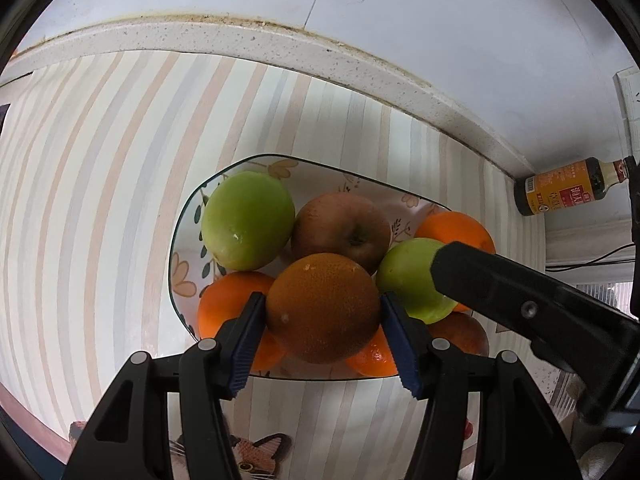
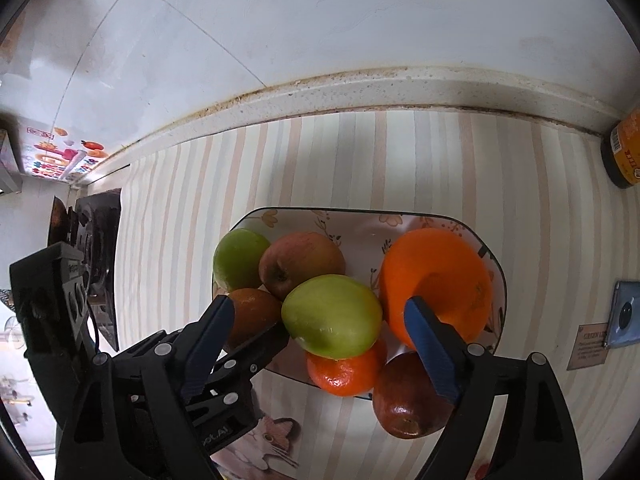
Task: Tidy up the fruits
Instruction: 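Carry the orange and green apple onto the floral plate and open both tools, then move both open tools toward the two small red tomatoes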
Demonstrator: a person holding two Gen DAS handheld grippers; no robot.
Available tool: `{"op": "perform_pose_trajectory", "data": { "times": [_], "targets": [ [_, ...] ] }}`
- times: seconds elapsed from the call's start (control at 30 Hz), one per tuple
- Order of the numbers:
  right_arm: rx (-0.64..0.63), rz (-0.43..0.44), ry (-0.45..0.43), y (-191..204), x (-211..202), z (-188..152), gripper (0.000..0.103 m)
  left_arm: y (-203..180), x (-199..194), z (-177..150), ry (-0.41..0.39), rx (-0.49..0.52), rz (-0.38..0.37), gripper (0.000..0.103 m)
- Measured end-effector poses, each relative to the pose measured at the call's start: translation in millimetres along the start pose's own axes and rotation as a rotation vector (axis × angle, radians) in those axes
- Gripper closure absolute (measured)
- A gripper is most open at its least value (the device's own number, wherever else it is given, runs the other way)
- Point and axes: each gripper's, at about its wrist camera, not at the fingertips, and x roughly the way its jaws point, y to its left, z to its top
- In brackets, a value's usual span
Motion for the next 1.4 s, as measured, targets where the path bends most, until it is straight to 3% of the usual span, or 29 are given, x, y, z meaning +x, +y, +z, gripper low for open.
{"op": "perform_pose_trajectory", "data": {
  "times": [0.13,0.2,0.27,0.3,0.5,0.63,0.87,1.4],
  "targets": [
    [0.009,0.007,-0.022,-1,-8,-2,0.012,1,-3,1,0.012,-0.012,-0.015,0.043],
    [0.017,0.003,-0.044,-1,-14,-3,0.007,0,-7,0,0.009,-0.003,-0.015,0.041],
    [0.024,-0.003,-0.075,-2,-24,-6,0.007,-2,-15,-2,-0.001,0.018,0.002,0.021],
    [0.026,-0.006,-0.087,-3,-28,-7,0.007,-2,-17,-2,-0.006,0.025,0.008,0.017],
    [0.028,-0.051,-0.154,-9,-48,-27,0.006,2,-25,-8,-0.042,0.047,0.074,0.017],
    [0.000,-0.166,-0.221,-10,-65,-59,0.006,3,-38,-24,-0.105,0.090,0.152,0.017],
    [-0.006,-0.294,-0.293,-5,-82,-117,0.006,5,-78,-67,-0.215,0.153,0.267,0.017],
    [-0.014,-0.318,-0.487,42,-179,-239,0.006,-15,-180,-164,-0.360,0.228,0.232,0.017]
  ]
}}
